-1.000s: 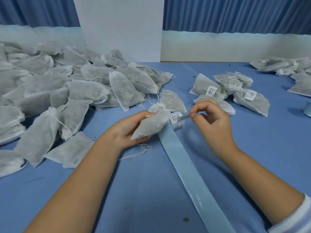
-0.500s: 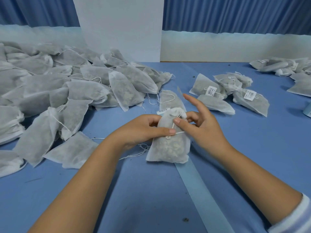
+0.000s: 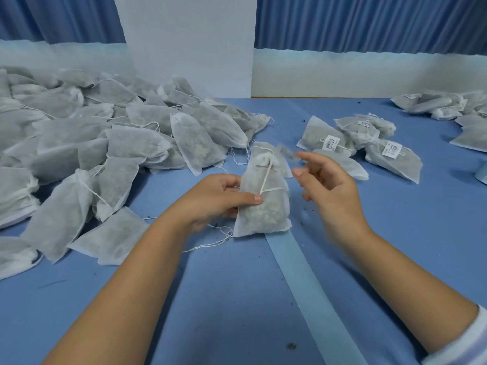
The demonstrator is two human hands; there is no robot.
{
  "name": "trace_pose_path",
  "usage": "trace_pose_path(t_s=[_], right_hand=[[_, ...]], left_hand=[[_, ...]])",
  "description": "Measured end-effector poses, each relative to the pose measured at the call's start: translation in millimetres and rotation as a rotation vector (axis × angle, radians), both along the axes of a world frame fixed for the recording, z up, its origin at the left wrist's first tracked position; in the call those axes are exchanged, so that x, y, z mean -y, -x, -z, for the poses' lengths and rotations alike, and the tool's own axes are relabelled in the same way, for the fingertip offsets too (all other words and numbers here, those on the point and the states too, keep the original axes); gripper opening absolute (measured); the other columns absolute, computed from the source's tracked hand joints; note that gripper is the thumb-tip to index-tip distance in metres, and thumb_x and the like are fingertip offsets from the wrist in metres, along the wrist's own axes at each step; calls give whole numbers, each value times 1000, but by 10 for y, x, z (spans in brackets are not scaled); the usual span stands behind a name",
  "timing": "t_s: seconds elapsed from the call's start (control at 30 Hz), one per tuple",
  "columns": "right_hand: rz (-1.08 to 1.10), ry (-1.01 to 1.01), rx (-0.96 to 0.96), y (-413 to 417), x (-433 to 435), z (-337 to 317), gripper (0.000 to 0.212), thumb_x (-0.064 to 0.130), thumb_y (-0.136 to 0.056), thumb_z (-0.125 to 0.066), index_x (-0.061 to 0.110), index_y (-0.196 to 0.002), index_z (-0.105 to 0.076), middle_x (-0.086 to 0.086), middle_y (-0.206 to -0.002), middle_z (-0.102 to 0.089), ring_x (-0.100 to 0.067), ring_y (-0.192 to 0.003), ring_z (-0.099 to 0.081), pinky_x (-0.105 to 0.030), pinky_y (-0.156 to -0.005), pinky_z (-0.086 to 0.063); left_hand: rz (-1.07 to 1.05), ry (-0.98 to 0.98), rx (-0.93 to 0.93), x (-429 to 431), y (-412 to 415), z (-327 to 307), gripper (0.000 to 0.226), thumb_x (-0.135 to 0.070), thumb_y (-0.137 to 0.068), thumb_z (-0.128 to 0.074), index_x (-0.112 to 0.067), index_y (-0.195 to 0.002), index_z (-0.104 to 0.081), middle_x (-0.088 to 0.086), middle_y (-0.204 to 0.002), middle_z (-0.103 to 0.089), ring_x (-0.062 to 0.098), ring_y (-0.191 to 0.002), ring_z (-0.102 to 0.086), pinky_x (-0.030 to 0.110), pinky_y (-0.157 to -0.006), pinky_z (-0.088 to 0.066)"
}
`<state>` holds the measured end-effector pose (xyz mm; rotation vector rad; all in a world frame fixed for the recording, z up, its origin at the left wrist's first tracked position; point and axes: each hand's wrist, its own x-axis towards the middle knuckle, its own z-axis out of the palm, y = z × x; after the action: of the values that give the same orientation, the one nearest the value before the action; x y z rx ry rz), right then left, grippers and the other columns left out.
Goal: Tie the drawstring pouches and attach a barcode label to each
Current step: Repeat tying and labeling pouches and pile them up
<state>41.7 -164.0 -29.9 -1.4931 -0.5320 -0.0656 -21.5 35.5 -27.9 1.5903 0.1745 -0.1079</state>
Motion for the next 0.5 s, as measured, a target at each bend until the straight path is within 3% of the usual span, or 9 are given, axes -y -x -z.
trace_pose_path(t_s=[0.13, 0.27, 0.37, 0.5], right_hand=[[-55, 8, -118, 20, -26, -14, 19, 17, -86, -71, 33, -77, -77, 14, -74, -67, -4, -58, -48, -17, -59, -42], [-149, 74, -250, 26, -53, 22, 14, 18, -84, -72, 27, -77, -79, 10, -67, -66, -5, -54, -42, -16, -55, -40], [-157, 83, -279, 30, -71, 45, 14, 17, -85, -71, 25, -78, -80, 9, -70, -69, -3, -54, -45, -14, -53, -39], [-104, 60, -317, 18, -62, 58, 6, 18, -84, -73, 19, -84, -79, 3, -82, -74, -4, -63, -55, -19, -59, -44]], left_hand=[[-81, 2, 18, 13, -20, -2, 35, -10, -80, -78, -6, -114, -68, 7, -103, -77, 20, -99, -73, 29, -85, -59], [-75, -31, 31, 47, -19, 4, 36, -12, -79, -80, -8, -113, -69, 8, -105, -76, 19, -99, -73, 27, -81, -60], [-41, -37, 53, 78, -10, 13, 33, -13, -77, -82, -12, -107, -70, 8, -102, -76, 13, -88, -73, 21, -69, -58], [34, -32, 70, 98, -9, 17, 35, -10, -76, -83, -17, -108, -71, 8, -103, -76, 18, -96, -73, 26, -78, -59]])
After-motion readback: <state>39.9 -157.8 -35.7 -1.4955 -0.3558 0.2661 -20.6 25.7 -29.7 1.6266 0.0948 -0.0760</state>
